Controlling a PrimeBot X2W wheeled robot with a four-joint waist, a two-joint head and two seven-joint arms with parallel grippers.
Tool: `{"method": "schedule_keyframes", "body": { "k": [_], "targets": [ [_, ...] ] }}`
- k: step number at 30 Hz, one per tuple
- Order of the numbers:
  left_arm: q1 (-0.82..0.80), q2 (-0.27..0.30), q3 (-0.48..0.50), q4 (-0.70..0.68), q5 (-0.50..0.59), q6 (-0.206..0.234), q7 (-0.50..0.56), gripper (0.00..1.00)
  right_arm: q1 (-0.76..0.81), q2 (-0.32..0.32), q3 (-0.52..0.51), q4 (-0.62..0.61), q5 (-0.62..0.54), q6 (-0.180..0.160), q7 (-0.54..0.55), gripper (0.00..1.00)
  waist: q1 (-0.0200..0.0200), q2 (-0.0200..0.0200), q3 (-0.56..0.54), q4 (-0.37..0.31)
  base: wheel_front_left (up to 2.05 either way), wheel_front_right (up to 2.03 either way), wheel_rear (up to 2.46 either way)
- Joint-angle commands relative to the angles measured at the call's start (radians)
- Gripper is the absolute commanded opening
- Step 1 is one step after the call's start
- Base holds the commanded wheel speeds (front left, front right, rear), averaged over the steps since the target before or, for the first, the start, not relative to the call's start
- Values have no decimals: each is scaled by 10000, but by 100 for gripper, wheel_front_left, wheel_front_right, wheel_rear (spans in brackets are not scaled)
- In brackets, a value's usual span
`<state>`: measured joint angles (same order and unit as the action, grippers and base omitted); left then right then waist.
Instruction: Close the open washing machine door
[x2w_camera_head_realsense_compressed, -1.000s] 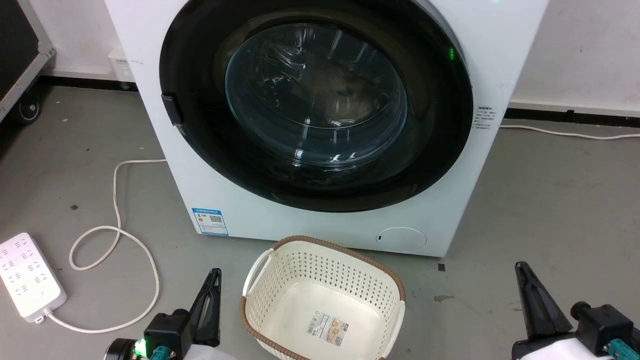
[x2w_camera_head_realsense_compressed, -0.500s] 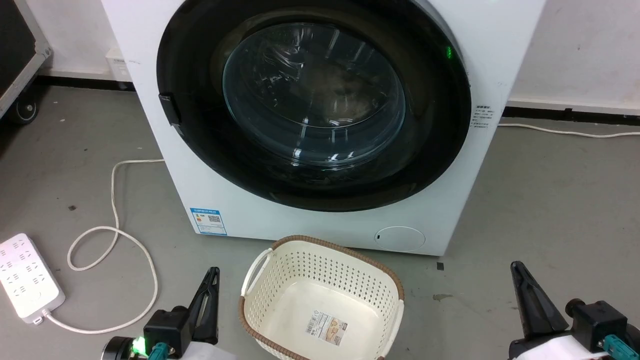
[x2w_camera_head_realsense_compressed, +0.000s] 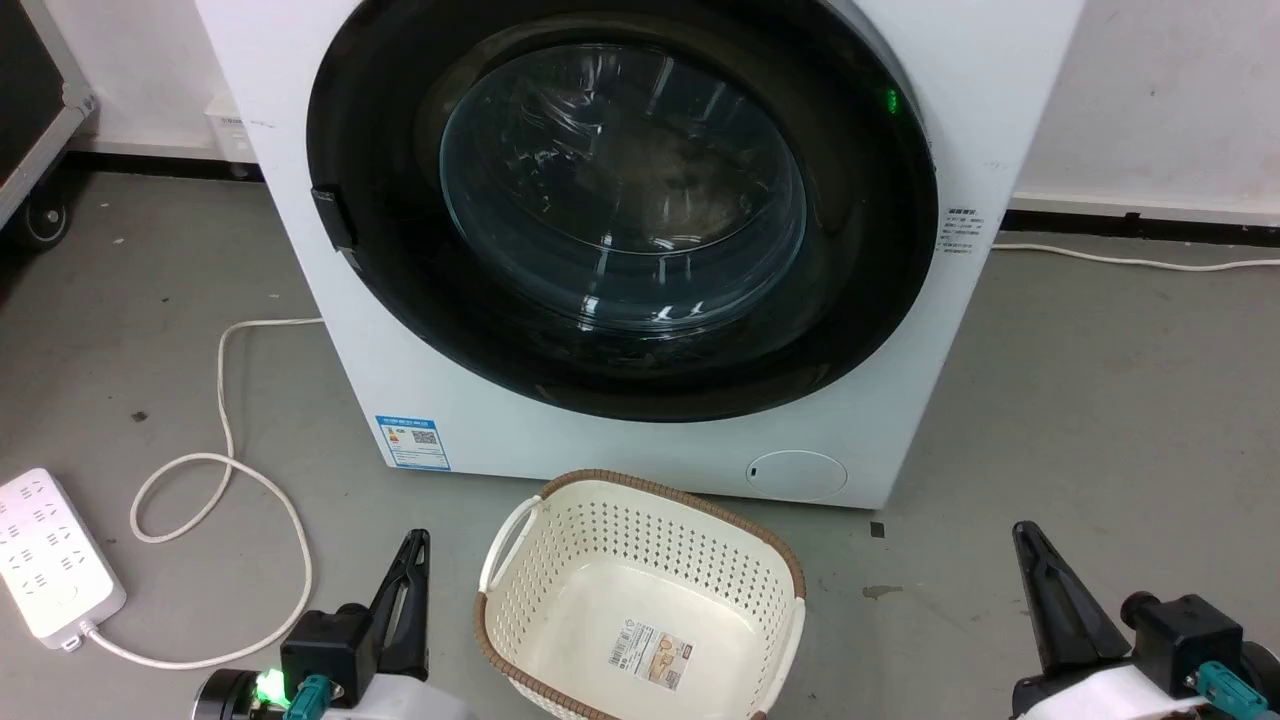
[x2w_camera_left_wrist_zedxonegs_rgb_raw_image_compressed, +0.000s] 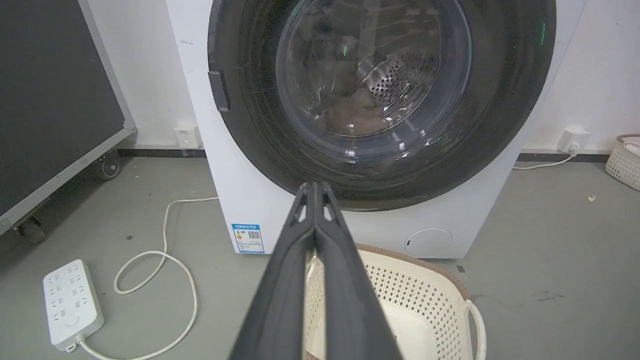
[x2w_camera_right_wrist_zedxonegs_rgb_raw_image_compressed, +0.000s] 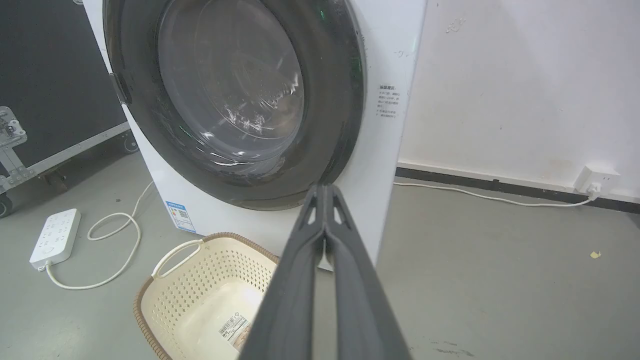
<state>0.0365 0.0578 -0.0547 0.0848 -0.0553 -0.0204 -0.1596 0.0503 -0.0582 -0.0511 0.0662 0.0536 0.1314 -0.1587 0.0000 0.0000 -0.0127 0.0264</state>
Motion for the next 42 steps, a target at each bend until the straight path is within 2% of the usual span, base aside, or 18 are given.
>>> {"method": "schedule_keyframes", "body": {
  "k": [1, 42],
  "targets": [
    [-116, -4, 20, -77, 55, 24, 51, 0, -163, 31, 35, -83, -70, -3, 89, 0, 0, 0, 3, -6, 0, 0, 0],
    [-254, -44, 313, -506, 332, 124, 911, 0, -352, 58, 300, -405, -329, -5, 922, 0, 0, 0, 72, -150, 0, 0, 0]
  ]
}}
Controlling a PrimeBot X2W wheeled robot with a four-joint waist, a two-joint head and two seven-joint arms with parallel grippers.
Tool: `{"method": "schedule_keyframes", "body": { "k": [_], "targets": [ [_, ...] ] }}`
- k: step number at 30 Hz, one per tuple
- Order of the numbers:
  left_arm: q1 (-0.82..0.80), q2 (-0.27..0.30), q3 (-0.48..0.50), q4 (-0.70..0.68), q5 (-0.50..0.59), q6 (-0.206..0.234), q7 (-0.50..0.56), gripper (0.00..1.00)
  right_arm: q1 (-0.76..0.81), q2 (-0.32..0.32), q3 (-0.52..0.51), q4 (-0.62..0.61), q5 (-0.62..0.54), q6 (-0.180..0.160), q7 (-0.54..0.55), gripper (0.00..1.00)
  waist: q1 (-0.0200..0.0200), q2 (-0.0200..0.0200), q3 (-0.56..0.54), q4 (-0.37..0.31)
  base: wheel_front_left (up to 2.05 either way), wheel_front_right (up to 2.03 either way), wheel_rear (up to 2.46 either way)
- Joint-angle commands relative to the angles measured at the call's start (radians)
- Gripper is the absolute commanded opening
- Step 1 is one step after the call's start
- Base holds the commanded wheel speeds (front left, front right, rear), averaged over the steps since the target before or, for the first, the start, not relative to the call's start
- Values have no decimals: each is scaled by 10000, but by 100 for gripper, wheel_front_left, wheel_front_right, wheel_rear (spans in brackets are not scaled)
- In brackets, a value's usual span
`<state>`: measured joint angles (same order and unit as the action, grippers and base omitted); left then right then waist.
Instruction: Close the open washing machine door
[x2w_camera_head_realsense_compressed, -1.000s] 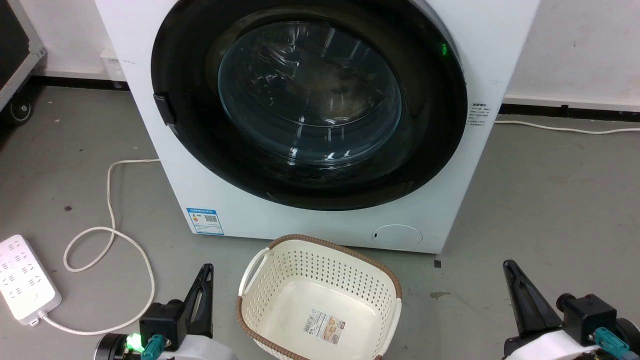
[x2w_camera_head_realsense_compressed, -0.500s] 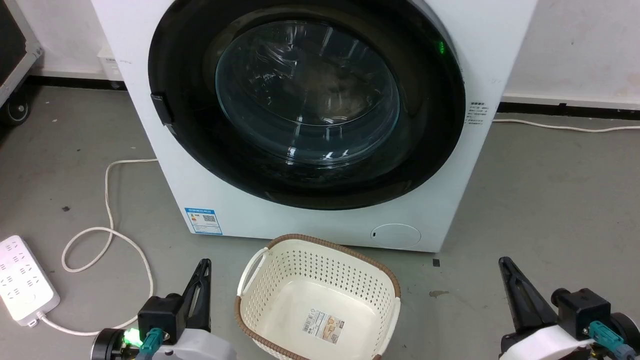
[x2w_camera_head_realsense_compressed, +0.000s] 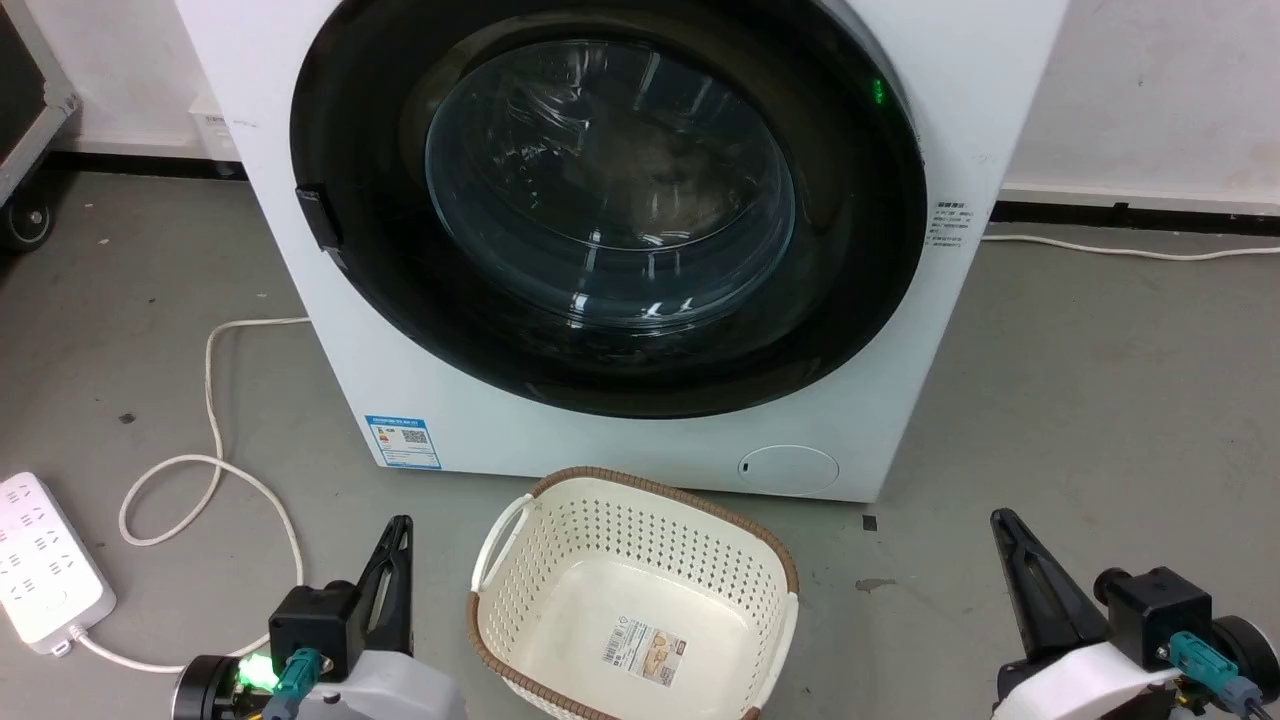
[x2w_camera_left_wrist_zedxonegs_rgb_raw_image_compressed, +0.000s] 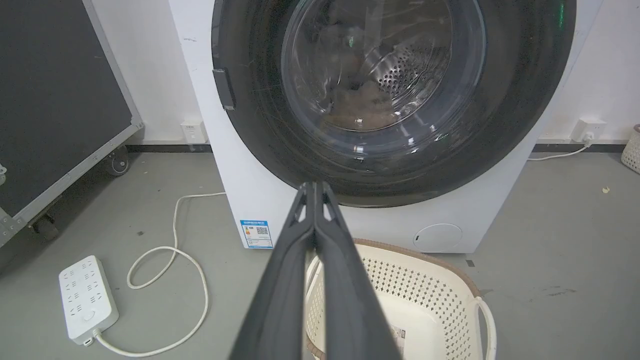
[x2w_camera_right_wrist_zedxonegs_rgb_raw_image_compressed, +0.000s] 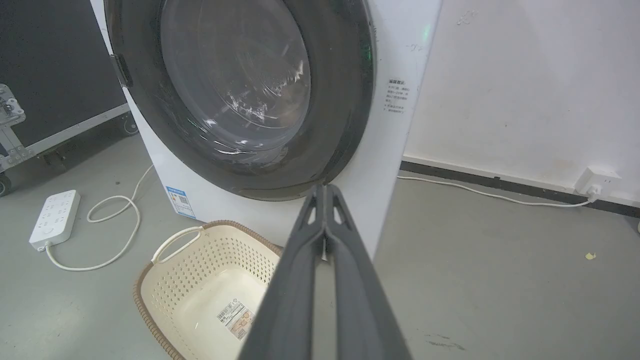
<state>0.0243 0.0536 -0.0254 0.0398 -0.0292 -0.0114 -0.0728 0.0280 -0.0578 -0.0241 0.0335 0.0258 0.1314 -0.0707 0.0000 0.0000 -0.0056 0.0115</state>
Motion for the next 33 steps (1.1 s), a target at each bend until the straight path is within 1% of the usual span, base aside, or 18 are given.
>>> {"method": "schedule_keyframes", "body": {
  "k": [1, 33],
  "targets": [
    [-136, -3, 27, -66, 78, 37, 62, 0, -134, 55, 35, -85, -57, -6, 62, 0, 0, 0, 2, -4, 0, 0, 0],
    [-241, -33, 250, -392, 289, 113, 716, 0, -278, 76, 237, -330, -254, -7, 695, 0, 0, 0, 55, -113, 0, 0, 0]
  ]
}}
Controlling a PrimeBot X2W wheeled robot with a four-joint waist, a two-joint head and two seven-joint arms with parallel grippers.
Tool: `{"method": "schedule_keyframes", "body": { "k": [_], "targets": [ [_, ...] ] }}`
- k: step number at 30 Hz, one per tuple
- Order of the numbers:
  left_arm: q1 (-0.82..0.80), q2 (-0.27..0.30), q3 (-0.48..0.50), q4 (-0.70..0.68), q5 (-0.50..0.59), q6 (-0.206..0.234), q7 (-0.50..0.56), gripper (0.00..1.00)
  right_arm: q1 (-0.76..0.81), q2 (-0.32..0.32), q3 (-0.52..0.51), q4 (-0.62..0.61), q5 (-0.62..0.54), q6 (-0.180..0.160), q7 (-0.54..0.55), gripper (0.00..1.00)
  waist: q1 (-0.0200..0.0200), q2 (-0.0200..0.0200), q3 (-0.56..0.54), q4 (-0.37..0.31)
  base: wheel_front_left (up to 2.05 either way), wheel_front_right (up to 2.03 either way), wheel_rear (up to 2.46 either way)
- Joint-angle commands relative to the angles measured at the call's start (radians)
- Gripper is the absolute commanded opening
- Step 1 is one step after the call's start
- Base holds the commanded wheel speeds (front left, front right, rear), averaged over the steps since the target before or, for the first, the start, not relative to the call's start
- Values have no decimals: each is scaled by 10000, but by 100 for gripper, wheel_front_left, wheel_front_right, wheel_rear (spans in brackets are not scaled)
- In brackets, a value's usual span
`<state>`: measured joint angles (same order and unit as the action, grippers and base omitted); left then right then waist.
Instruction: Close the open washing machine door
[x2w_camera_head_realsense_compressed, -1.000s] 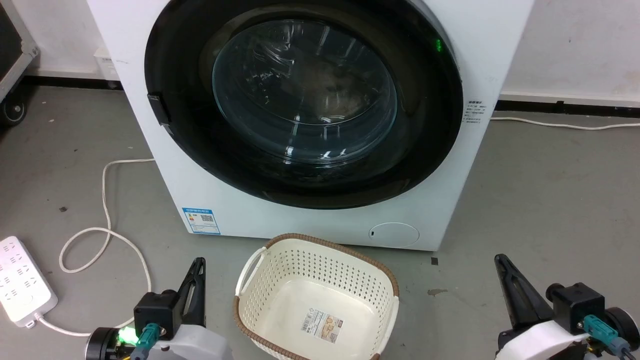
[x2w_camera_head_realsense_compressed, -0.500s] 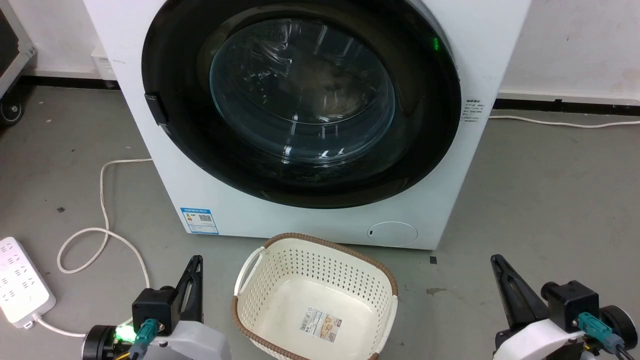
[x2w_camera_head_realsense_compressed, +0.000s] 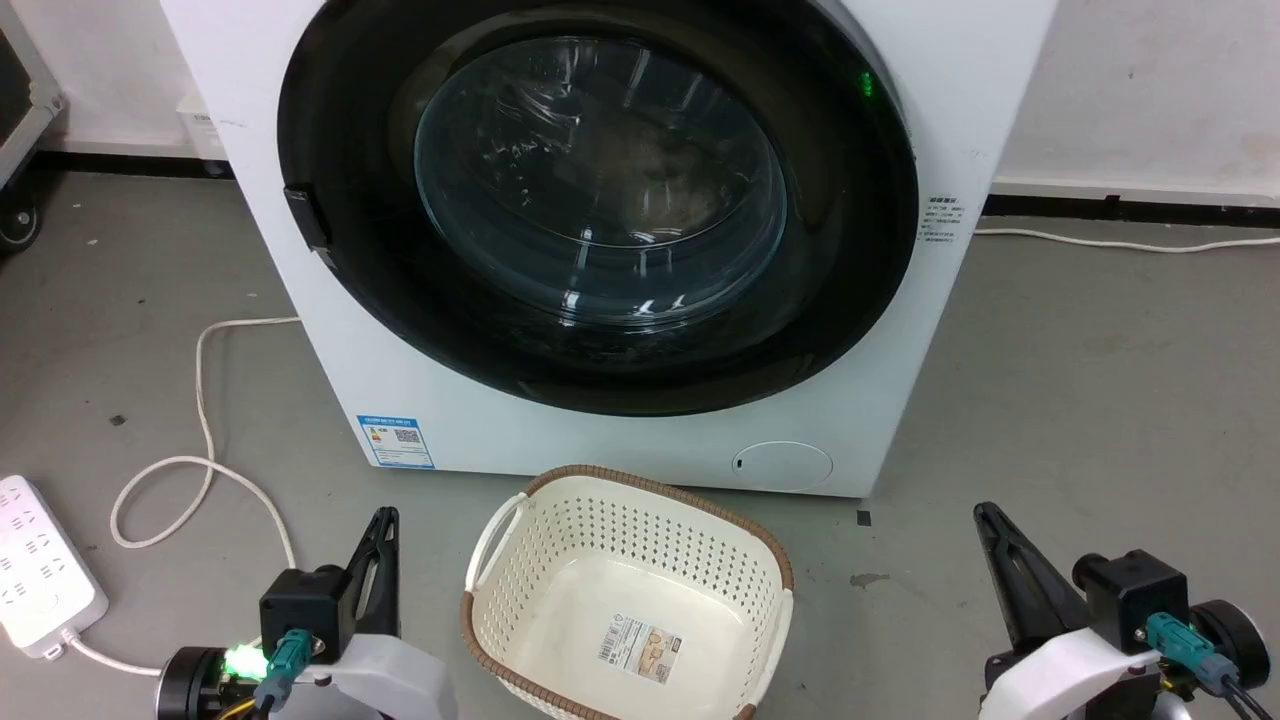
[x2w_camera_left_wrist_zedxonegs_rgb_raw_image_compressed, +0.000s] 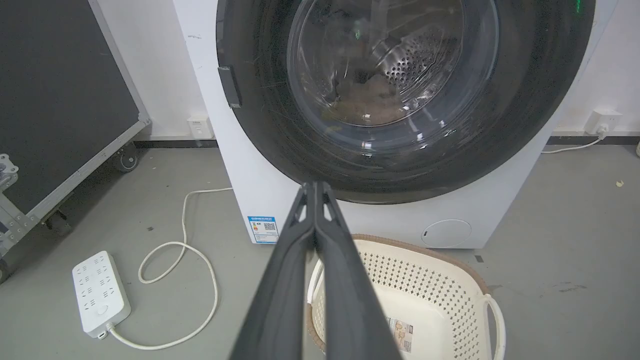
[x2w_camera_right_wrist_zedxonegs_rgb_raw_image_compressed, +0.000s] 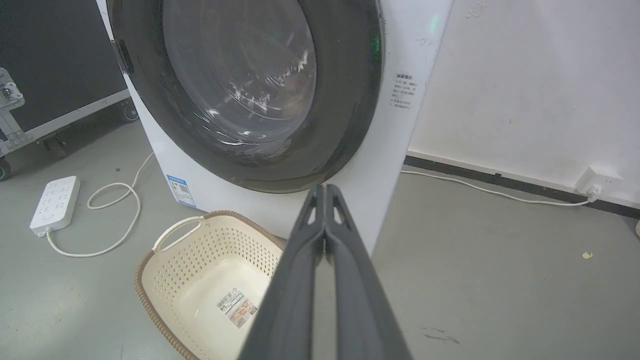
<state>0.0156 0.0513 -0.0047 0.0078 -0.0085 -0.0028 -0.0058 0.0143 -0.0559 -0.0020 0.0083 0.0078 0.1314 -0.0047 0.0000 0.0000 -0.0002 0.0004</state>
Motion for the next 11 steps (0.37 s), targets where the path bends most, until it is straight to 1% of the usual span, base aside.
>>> {"method": "schedule_keyframes", "body": {
  "k": [1, 11],
  "targets": [
    [-154, -10, 43, -72, 82, 26, 47, 0, -141, 56, 17, -79, -74, -7, 36, 0, 0, 0, 1, -2, 0, 0, 0],
    [-156, -11, 47, -78, 85, 28, 58, 0, -143, 57, 20, -83, -78, -7, 47, 0, 0, 0, 2, -4, 0, 0, 0]
  ]
}}
